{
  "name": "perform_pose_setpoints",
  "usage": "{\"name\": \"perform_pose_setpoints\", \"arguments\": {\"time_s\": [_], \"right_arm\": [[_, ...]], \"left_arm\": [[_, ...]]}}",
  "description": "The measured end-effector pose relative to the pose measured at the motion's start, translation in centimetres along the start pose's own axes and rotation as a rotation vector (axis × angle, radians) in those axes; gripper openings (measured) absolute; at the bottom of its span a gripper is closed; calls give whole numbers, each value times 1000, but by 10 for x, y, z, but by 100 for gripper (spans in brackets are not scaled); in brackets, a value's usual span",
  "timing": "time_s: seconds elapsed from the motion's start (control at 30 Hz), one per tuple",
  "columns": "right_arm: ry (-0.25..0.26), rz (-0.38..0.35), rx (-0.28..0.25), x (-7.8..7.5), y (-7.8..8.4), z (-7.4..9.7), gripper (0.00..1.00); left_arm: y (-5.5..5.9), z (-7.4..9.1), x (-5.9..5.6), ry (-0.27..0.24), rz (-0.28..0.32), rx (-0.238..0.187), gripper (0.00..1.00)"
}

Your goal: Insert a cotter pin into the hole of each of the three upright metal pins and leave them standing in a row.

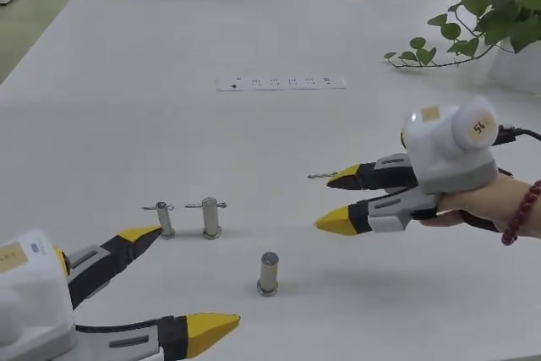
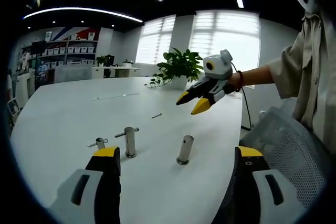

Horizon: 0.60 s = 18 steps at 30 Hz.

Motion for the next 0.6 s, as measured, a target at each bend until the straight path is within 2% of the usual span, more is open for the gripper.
{"name": "perform_pose_setpoints", "arguments": {"time_s": [0.4,0.6], "right_arm": [[46,19,29,-37,-3,-7,41],[62,38,69,-55,2,-15,37]], "left_arm": [[0,-3,1,7,6,2,89],[0,-2,2,3,6,1,88]]}}
Point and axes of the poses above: the centre of the closed fingertips' face, and the gripper's own axes: z roughly backward along the fingers, x roughly to its left, y roughly out of its underside, the point moved 9 cm from there along z, roughly backward along the fingers, and after that the axes turned 5 degrees about y, right-handed, at the moved point
